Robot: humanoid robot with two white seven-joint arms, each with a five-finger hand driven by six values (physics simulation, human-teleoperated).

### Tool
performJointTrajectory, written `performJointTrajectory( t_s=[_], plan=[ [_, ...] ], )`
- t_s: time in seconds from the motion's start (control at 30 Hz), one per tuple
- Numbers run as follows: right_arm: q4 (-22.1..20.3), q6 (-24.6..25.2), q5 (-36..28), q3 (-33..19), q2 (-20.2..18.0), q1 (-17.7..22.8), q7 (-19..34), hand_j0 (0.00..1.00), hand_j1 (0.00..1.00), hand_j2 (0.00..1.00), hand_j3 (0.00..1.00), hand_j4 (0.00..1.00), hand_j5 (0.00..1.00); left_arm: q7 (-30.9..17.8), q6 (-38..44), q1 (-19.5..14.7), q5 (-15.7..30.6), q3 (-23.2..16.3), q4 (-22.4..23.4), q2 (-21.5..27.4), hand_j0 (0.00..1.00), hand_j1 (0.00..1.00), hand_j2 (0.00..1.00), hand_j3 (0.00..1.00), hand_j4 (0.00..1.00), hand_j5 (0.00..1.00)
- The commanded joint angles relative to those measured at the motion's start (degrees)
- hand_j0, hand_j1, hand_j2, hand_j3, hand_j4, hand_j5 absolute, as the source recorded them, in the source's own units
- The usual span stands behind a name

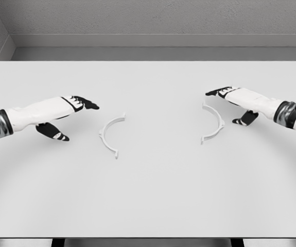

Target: Assemble PVC drainage pipe clamps

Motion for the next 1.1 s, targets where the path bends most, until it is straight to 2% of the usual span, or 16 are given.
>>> performJointTrajectory(
  t_s=[0.0,0.07,0.3,0.83,1.07],
  plan=[
    [0.4,0.0,0.2,0.1,0.6,0.0,0.5,1.0,1.0,1.0,1.0,1.0,1.0,0.0,0.1,0.0,0.1,-0.7,0.0,-0.2,1.0,1.0,1.0,1.0,1.0,1.0],
    [0.3,0.0,0.2,0.1,1.1,0.0,0.5,1.0,1.0,1.0,1.0,1.0,1.0,0.0,0.1,0.0,-1.9,-1.6,0.0,-0.8,1.0,1.0,1.0,1.0,1.0,1.0],
    [-0.1,0.0,0.1,0.2,1.4,-0.9,0.4,1.0,1.0,1.0,1.0,1.0,1.0,0.0,0.1,-0.6,-2.0,-2.7,-0.1,-4.2,1.0,1.0,1.0,1.0,1.0,1.0],
    [-0.1,0.0,0.1,0.6,3.6,-2.3,0.5,1.0,1.0,1.0,1.0,1.0,1.0,0.0,0.1,-0.8,-2.4,-4.0,-1.2,-5.8,1.0,1.0,1.0,1.0,1.0,1.0],
    [-1.3,0.0,0.1,1.5,4.3,-2.3,0.5,1.0,1.0,1.0,1.0,1.0,1.0,0.0,0.1,-0.8,-2.5,-4.0,-1.3,-5.8,1.0,1.0,1.0,1.0,1.0,1.0]
  ],
)
